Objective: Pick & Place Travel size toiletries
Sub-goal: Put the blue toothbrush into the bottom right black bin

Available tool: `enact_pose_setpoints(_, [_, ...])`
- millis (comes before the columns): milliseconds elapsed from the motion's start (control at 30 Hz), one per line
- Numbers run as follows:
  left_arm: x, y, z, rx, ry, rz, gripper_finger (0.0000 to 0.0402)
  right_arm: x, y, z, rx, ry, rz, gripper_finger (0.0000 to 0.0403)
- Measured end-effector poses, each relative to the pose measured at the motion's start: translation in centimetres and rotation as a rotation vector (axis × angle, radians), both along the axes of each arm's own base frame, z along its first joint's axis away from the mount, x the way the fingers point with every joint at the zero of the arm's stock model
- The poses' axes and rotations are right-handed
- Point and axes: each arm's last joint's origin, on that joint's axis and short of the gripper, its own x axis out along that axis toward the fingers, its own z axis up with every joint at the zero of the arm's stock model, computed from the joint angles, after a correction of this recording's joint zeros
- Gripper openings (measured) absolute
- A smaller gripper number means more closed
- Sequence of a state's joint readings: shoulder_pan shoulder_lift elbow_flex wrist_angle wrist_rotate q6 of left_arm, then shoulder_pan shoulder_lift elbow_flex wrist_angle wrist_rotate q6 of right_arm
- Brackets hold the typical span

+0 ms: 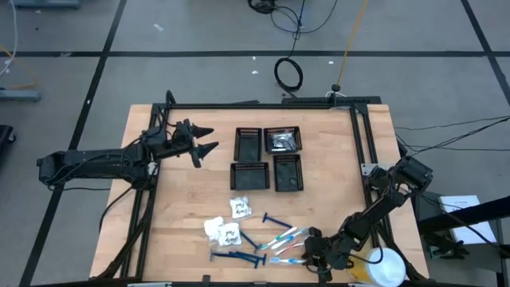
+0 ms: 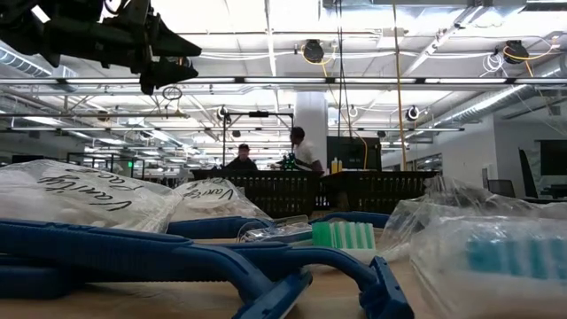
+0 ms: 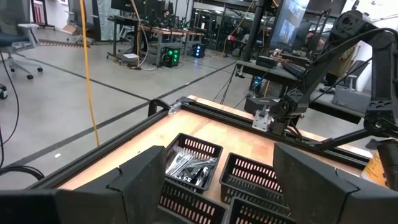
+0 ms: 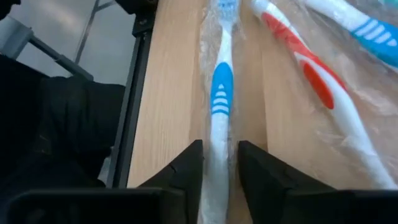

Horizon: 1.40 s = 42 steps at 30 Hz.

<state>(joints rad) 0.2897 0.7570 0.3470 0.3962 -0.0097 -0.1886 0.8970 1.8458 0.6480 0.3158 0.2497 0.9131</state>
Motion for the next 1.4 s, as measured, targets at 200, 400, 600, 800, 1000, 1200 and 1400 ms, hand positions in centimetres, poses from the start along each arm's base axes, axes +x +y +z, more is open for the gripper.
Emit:
enact_pose_setpoints(200, [0.0, 0.0, 0.0, 0.000, 0.000, 0.000, 0.0285, -0.1, 0.0, 0.0, -0.012, 0.004, 0.025, 0.0035])
enact_pose_setpoints(400, [0.0, 0.0, 0.0, 0.001, 0.002, 0.000, 0.0285, 0.4, 0.8, 1.6, 0.067, -0.107, 0.121, 0.0007])
enact_pose_setpoints(600, [0.0, 0.0, 0.0, 0.001, 0.003, 0.000, 0.0285, 0.5, 0.4, 6.0, 0.033, -0.329, 0.154, 0.0002])
enact_pose_setpoints(800, [0.0, 0.0, 0.0, 0.001, 0.003, 0.000, 0.0285, 1.0, -0.6, 10.1, -0.038, -0.551, 0.143, 0.0002])
enact_pose_setpoints(1000, [0.0, 0.0, 0.0, 0.000, 0.004, 0.000, 0.0285, 1.9, -2.2, 12.3, -0.136, -0.684, 0.025, 0.0001])
enact_pose_setpoints(1200, [0.0, 0.0, 0.0, 0.001, 0.003, 0.000, 0.0285, 3.8, -4.7, 12.2, -0.285, -0.703, -0.237, 0.0001])
enact_pose_setpoints(1400, [0.0, 0.0, 0.0, 0.001, 0.003, 0.000, 0.0285, 6.2, -9.0, 11.2, -0.518, -0.670, -0.584, 0.0000])
